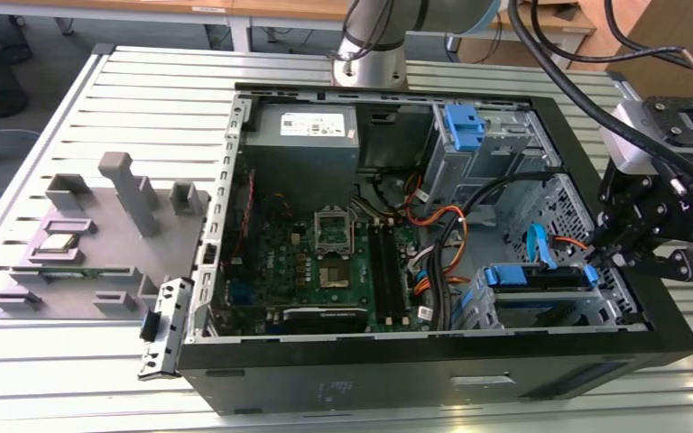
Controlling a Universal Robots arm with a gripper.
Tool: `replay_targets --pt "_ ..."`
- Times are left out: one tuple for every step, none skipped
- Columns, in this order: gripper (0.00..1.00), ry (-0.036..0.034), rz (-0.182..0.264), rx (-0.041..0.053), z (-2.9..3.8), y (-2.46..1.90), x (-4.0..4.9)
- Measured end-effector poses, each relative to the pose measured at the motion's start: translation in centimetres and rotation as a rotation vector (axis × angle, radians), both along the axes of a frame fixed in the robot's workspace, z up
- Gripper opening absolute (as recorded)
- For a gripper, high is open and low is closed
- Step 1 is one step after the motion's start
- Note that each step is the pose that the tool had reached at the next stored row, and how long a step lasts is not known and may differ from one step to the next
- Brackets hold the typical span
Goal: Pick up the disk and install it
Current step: 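Insert the second disk wire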
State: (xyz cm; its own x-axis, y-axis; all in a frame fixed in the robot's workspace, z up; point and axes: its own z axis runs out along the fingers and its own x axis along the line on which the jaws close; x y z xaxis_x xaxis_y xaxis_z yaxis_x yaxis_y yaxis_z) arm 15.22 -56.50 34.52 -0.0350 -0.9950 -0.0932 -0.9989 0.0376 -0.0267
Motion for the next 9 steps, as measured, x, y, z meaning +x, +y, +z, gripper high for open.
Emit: replay_targets --pt "0.30 0.0000 0.000 -0.0001 0.00 0.00 0.00" --pt "0.30 0.0000 0.000 -0.0002 0.01 0.00 0.00" --pt "0.30 0.0000 0.000 -0.0003 0.01 0.00 0.00" --pt "0.30 0.0000 0.000 -0.0003 0.01 0.00 0.00" --pt "0.30 0.0000 0.000 -0.0002 0.01 0.00 0.00" --pt "0.30 0.0000 0.000 -0.0002 0.01 0.00 0.00" --pt "0.30 0.0000 0.000 -0.0002 0.01 0.00 0.00" --pt "0.30 0.0000 0.000 -0.0003 0.01 0.00 0.00" --pt "0.29 0.0000 0.000 -0.0003 0.01 0.00 0.00"
